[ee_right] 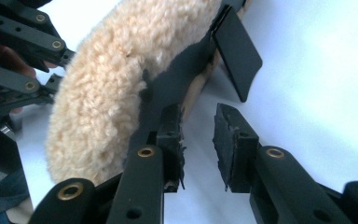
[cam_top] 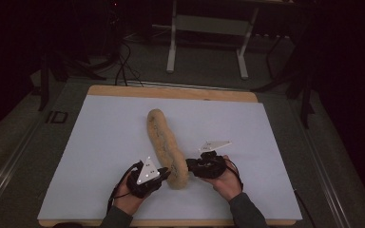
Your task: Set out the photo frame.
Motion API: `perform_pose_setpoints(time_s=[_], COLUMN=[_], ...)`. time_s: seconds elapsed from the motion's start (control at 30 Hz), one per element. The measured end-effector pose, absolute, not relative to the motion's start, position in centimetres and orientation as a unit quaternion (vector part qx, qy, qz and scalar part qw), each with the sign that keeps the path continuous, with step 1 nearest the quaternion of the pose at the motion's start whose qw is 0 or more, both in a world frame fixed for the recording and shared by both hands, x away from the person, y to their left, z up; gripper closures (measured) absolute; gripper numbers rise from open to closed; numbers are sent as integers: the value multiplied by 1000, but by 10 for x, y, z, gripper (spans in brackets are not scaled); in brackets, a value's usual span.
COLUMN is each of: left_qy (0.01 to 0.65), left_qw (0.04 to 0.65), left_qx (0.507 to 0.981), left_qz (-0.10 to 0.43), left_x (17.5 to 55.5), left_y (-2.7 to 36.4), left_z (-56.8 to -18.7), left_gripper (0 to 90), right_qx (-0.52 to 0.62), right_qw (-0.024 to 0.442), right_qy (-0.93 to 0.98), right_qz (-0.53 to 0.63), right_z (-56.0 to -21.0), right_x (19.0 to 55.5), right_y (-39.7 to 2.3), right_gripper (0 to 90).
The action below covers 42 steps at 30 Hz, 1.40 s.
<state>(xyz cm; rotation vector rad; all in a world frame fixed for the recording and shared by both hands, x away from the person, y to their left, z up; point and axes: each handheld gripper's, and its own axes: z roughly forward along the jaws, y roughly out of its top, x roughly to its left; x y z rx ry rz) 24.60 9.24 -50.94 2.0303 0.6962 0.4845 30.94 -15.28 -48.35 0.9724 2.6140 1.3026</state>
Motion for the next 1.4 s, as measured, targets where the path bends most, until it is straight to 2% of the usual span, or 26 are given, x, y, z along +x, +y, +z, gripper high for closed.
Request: perform_pose_setpoints(time_s=[0.27,0.5,0.57,0.6,0.93,1.07,1.4], left_qy=[297,302,302,304,304,301,305], left_qw=[451,449,449,448,446,442,442], left_qx=[818,817,817,817,817,820,818], left_qz=[198,200,200,200,202,204,204], left_x=[249,251,251,251,251,251,251], left_y=[99,102,102,103,102,102,103], left_z=[-509,-508,-508,-508,-509,-509,-509], left_gripper=[787,785,785,783,774,768,761], right_qx=[327,342,343,344,337,329,323], right_qw=[33,39,40,40,33,23,15], right_qy=[837,823,822,819,812,809,813], right_qz=[437,452,453,457,475,487,484], right_z=[-470,-460,-459,-456,-446,-441,-443], right_x=[308,307,307,306,306,303,301], right_y=[-163,-169,-169,-169,-165,-158,-138], right_gripper=[693,595,595,561,488,420,343])
